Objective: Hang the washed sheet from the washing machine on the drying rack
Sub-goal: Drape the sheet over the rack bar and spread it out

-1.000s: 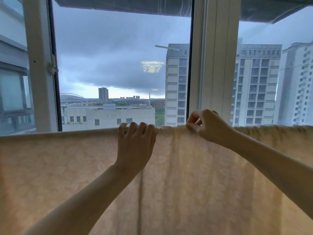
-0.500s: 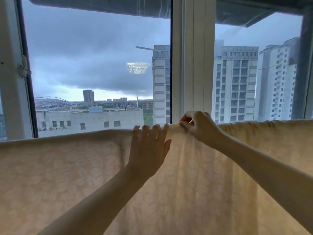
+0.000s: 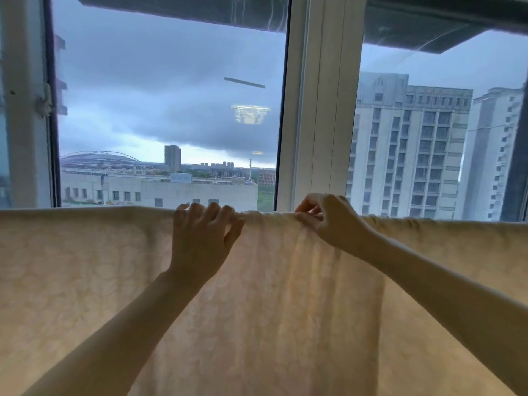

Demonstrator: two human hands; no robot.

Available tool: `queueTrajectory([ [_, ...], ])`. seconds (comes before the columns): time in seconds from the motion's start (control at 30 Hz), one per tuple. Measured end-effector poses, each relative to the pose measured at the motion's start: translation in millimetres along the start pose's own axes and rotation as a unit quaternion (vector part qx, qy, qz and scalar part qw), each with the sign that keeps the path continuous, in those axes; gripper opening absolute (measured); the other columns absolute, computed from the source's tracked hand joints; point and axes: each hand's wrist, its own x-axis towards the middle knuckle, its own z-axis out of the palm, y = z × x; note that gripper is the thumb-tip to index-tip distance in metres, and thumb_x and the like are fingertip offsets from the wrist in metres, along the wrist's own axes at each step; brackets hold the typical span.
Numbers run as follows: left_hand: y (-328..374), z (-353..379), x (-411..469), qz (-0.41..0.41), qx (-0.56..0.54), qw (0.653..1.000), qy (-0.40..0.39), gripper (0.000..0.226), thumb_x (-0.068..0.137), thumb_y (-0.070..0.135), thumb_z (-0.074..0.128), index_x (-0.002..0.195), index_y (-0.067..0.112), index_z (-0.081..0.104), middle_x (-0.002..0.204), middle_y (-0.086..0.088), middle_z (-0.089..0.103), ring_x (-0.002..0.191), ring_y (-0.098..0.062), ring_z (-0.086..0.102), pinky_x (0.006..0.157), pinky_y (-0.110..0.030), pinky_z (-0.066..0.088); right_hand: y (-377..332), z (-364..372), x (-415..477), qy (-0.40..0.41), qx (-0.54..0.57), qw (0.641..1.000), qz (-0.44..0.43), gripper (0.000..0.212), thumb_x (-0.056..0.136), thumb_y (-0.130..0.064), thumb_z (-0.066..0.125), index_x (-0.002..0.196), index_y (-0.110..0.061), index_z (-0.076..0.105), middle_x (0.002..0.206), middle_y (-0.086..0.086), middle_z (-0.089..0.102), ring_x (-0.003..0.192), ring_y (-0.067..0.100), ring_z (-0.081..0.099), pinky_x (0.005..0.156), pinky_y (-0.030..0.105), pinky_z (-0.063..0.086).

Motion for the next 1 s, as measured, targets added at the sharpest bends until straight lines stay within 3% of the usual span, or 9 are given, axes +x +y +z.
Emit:
queueTrajectory([
  [0.27, 29, -5, 5, -0.027, -0.004, 1.0, 0.01, 0.058, 0.099, 0.054, 0.024, 0.083, 0.015, 0.064, 0.076, 0.0, 0.065, 0.074, -0.023, 0.061, 0.087, -0.042, 0.043, 23, -12, -2, 0.043, -0.019, 0.999, -0.011, 0.012, 0.097, -0.019, 0.054, 0.097, -0.01, 0.063, 0.084, 0.002, 0.065, 0.073, 0.011, 0.061, 0.069, 0.019, 0.051],
  [0.5, 44, 0, 2, -0.023, 0.034, 0.999, -0.023, 0.053, 0.098, 0.049, 0.027, 0.111, 0.014, 0.065, 0.098, -0.005, 0.069, 0.094, -0.028, 0.063, 0.099, -0.051, 0.039, 42, -22, -2, 0.021, -0.003, 1.0, -0.015, 0.009, 0.091, -0.017, 0.064, 0.093, -0.009, 0.065, 0.081, 0.0, 0.066, 0.066, 0.002, 0.057, 0.064, 0.014, 0.051],
  [0.73, 86, 12, 8, 0.08, 0.005, 0.997, 0.013, 0.047, 0.098, 0.047, 0.037, 0.126, 0.015, 0.057, 0.111, -0.006, 0.063, 0.097, -0.026, 0.058, 0.091, -0.047, 0.043, 56, -26, 4, -0.003, 0.009, 1.0, 0.025, 0.012, 0.089, -0.018, 0.065, 0.095, -0.007, 0.067, 0.08, 0.0, 0.066, 0.066, 0.002, 0.058, 0.054, 0.003, 0.043],
  [0.87, 105, 16, 10, 0.062, 0.017, 0.998, 0.003, 0.048, 0.097, 0.052, 0.033, 0.121, 0.018, 0.057, 0.108, -0.006, 0.063, 0.096, -0.028, 0.058, 0.09, -0.051, 0.042, 59, -28, -1, 0.01, -0.009, 1.0, 0.012, 0.012, 0.091, -0.019, 0.064, 0.096, -0.008, 0.066, 0.083, 0.002, 0.068, 0.07, 0.007, 0.063, 0.057, 0.008, 0.047],
  [1.0, 106, 17, 11, 0.041, 0.018, 0.999, 0.004, 0.049, 0.094, 0.054, 0.034, 0.115, 0.018, 0.06, 0.101, -0.004, 0.064, 0.093, -0.028, 0.058, 0.089, -0.051, 0.042, 66, -40, -18, 0.037, -0.017, 0.999, -0.003, 0.007, 0.092, -0.015, 0.059, 0.095, -0.014, 0.066, 0.085, -0.003, 0.068, 0.074, 0.004, 0.063, 0.07, 0.019, 0.055],
])
